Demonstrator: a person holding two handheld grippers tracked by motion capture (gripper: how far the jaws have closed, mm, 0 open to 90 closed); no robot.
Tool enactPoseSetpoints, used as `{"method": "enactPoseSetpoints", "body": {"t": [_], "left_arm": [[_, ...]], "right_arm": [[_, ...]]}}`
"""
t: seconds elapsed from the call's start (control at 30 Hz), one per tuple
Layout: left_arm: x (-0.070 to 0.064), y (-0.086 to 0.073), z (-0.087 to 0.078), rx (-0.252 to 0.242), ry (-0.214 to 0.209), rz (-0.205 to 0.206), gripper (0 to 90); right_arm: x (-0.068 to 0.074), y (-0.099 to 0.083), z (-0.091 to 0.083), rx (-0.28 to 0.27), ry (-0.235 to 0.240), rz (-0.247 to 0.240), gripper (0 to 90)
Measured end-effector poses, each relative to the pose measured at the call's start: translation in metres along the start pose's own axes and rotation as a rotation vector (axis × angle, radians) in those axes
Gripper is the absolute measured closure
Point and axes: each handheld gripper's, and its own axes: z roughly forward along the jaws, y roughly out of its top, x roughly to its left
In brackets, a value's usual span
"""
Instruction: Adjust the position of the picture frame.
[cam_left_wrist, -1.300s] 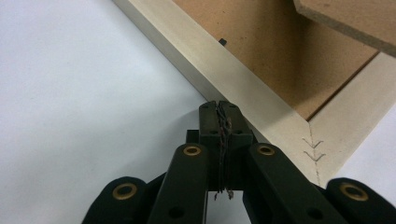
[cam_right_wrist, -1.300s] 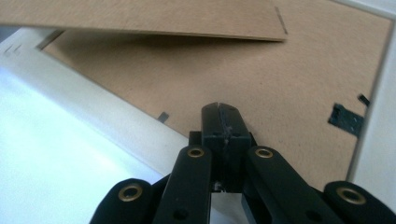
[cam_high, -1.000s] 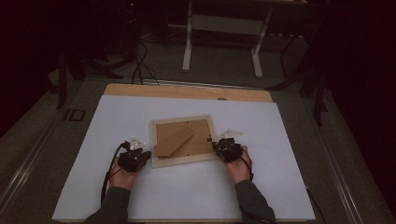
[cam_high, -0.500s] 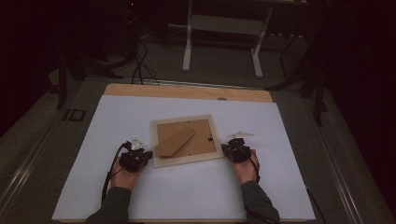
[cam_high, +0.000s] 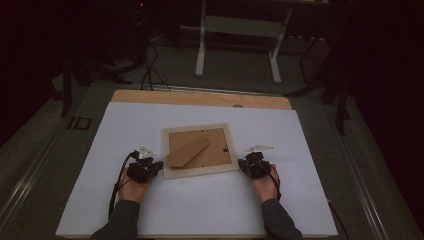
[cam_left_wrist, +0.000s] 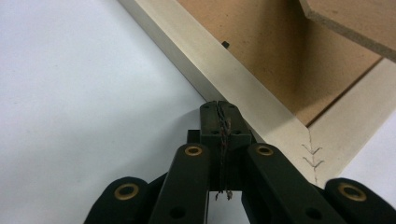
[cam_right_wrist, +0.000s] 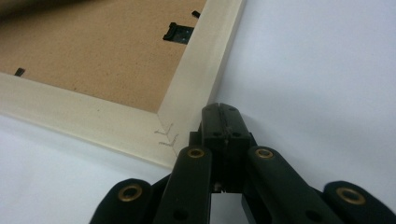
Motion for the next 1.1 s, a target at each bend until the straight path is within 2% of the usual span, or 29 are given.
{"method": "enactPoseSetpoints", "body": {"t": [0.2, 0.37, 0.57, 0.77, 1.0, 1.1], "left_arm": [[0.001, 0.0, 0.0, -0.004, 0.026, -0.006, 90.0], [0.001, 0.0, 0.0, -0.003, 0.026, -0.006, 90.0], [0.0, 0.001, 0.0, 0.003, 0.039, 0.026, 90.0], [0.0, 0.004, 0.003, 0.0, 0.059, 0.032, 90.0], [0.005, 0.007, 0.008, -0.018, 0.058, -0.006, 90.0], [0.006, 0.007, 0.008, -0.018, 0.055, -0.015, 90.0]], "right_arm": [[0.008, -0.005, -0.005, 0.011, 0.013, -0.022, 90.0], [0.01, -0.01, -0.01, 0.013, 0.018, -0.037, 90.0], [0.008, -0.014, -0.012, 0.01, 0.05, -0.029, 90.0], [0.003, -0.004, -0.003, 0.003, 0.044, 0.003, 90.0], [-0.007, 0.008, 0.009, -0.003, 0.065, 0.072, 90.0], [-0.003, 0.006, 0.008, 0.001, 0.056, 0.054, 90.0]]}}
